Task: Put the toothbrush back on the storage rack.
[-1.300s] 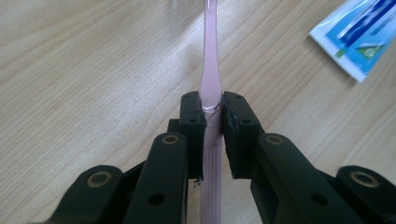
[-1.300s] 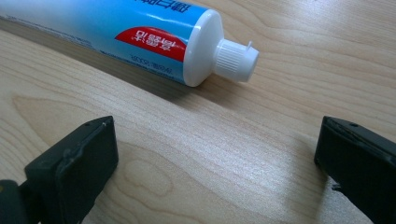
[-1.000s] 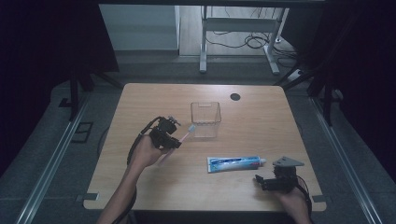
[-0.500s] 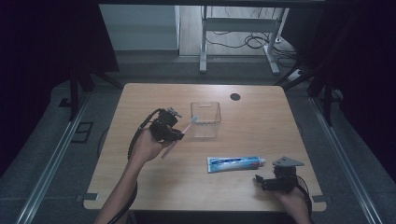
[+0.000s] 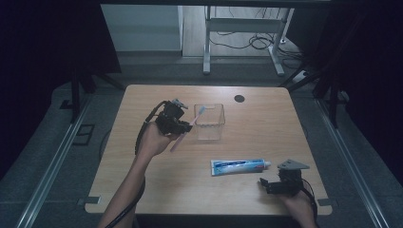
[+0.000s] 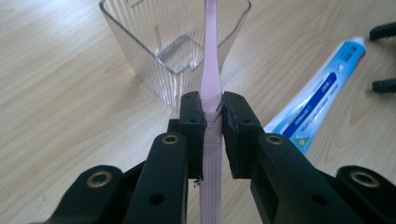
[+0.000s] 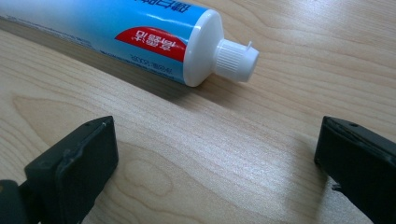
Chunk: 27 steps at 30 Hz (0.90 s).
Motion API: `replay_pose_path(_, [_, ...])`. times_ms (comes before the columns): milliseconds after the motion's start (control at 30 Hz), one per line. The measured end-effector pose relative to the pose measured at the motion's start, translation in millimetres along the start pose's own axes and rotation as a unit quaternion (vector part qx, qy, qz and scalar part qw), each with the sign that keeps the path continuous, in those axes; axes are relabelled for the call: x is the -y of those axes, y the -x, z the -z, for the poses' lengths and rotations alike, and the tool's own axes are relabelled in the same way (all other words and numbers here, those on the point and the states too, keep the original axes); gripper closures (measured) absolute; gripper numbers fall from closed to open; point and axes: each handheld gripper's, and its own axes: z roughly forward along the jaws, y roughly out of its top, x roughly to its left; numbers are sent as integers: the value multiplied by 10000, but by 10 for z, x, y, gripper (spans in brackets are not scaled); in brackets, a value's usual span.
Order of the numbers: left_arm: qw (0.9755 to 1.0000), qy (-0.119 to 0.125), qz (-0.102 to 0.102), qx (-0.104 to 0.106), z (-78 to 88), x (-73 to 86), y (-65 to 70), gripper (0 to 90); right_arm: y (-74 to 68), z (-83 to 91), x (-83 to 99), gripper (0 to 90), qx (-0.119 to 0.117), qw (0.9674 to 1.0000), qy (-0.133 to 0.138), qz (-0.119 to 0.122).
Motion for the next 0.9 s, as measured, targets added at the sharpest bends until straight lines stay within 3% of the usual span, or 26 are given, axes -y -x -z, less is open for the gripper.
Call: replay_pose_path(900, [9967, 774, -51, -246, -139, -493, -41, 790, 0, 0, 0, 0, -1, 10000, 2, -1])
